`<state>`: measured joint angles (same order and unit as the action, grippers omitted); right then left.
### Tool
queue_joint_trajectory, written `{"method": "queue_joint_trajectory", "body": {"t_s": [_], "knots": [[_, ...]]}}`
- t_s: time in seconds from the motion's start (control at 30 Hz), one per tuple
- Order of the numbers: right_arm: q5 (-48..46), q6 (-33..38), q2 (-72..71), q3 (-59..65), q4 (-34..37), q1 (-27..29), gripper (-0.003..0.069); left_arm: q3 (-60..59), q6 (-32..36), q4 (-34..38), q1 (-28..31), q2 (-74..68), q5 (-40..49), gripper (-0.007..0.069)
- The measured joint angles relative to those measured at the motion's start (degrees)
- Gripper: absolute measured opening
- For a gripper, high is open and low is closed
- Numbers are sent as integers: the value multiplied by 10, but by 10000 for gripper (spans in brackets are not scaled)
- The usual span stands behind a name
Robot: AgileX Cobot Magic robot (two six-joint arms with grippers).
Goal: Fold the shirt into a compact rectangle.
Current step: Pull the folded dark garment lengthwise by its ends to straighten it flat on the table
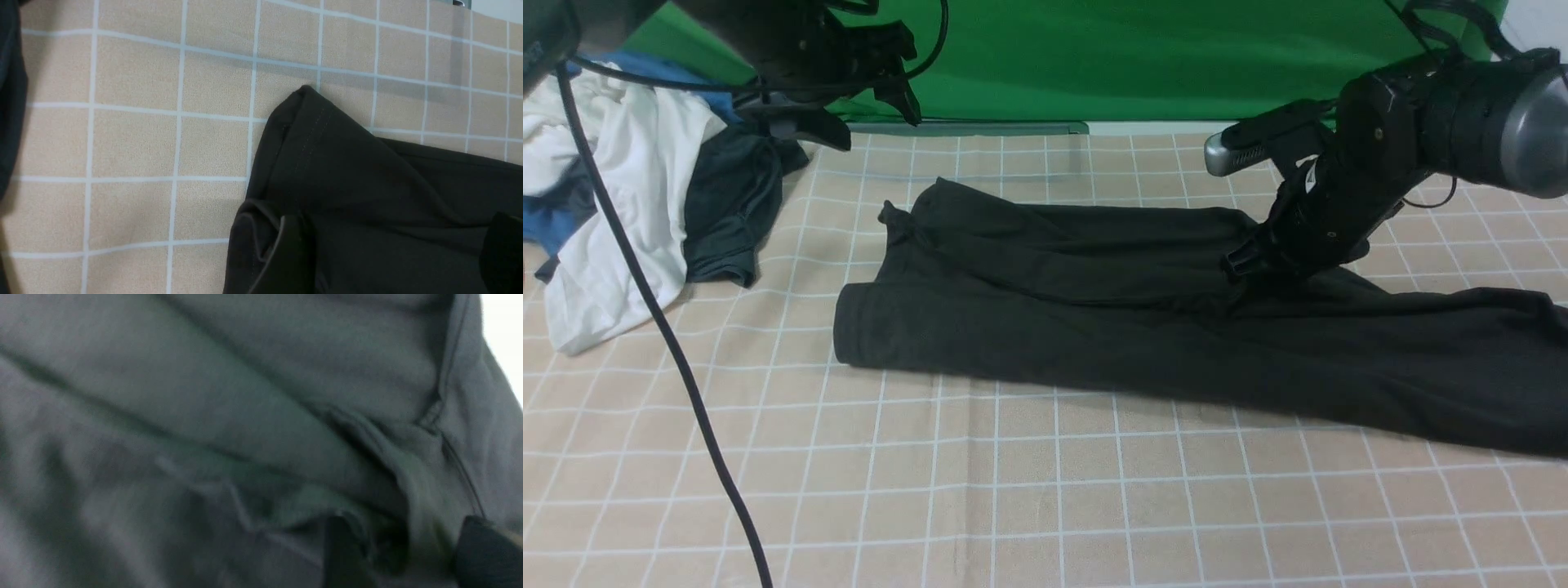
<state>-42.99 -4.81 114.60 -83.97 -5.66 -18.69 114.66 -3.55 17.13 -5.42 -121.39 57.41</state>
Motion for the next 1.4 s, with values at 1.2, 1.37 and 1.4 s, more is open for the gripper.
{"method": "queue_joint_trajectory", "body": {"t_s": [1.2,1.37,1.4], "knots": [[39,-10,49,-124,-19,48,503,0,6,-8,0,0,118,521],[-49,22,9,-183,-21,48,176,-32,-11,19,0,1,118,317],[-61,26,-1,-189,-21,48,113,-47,-11,28,0,1,119,238]]}}
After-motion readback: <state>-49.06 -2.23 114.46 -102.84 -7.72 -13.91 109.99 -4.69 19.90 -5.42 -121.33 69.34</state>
